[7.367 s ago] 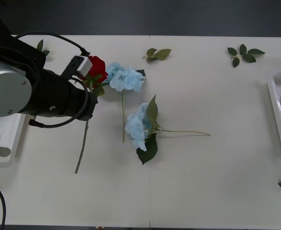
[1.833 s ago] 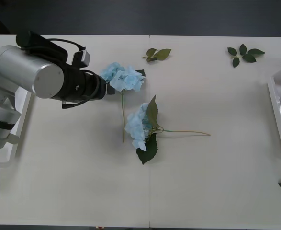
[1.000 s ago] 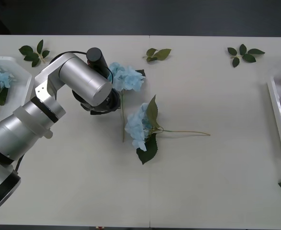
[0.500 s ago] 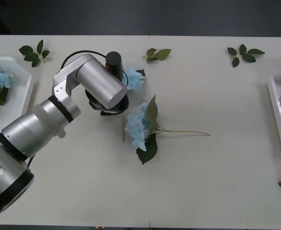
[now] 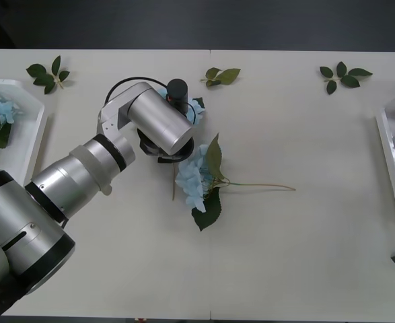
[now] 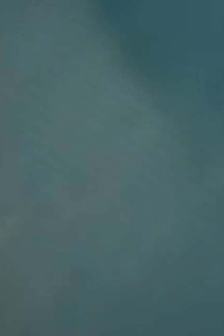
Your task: Put the red flowers into the right box and the blue flowers into the left box
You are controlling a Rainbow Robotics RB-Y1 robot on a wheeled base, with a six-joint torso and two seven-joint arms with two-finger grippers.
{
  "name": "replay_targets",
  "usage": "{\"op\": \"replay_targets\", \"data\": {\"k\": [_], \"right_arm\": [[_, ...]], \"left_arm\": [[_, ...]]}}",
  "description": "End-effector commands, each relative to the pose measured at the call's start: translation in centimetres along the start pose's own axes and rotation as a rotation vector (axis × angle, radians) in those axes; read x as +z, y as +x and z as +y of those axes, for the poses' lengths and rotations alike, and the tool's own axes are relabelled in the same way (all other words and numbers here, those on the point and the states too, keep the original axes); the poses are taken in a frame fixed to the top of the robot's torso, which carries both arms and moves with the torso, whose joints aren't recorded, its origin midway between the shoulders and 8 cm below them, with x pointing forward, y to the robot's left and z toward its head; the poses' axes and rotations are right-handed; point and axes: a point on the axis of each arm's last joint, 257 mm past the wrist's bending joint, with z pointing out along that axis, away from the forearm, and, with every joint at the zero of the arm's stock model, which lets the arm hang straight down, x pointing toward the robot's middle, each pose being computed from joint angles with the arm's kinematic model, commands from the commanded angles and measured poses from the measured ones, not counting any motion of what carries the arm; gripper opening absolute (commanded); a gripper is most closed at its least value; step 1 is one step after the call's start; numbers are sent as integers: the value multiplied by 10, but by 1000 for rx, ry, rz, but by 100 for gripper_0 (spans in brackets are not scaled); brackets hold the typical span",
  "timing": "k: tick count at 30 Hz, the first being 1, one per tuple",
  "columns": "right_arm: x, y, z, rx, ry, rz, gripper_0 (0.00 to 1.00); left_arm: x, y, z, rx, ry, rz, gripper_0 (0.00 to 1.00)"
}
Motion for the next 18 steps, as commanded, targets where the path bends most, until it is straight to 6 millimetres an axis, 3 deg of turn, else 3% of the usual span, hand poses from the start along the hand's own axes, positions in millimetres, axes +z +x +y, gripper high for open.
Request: {"op": "replay_targets", "data": {"k": [1,7,8,9,11,18], "right_arm": [[-18,-60,15,-280,23,-24,100],[-12,-87,74,-575,-34,-15,100],[-11,-91,86,-584,-48,-19,100],[-10,-95,99,-587,-62,-24,100],[-7,-102,116,-593,-76,-33,100],[0,-115,183,-603,-131,-44,100]], "left_arm": [[-16,-27,-11,22,5,-53,100],[-15,-25,-12,22,8,-46,98],[-15,-24,-12,23,7,-45,75],[-15,-23,-11,23,6,-44,39],[-16,-24,-13,23,9,-46,0],[-15,-24,-11,21,8,-45,0]]}}
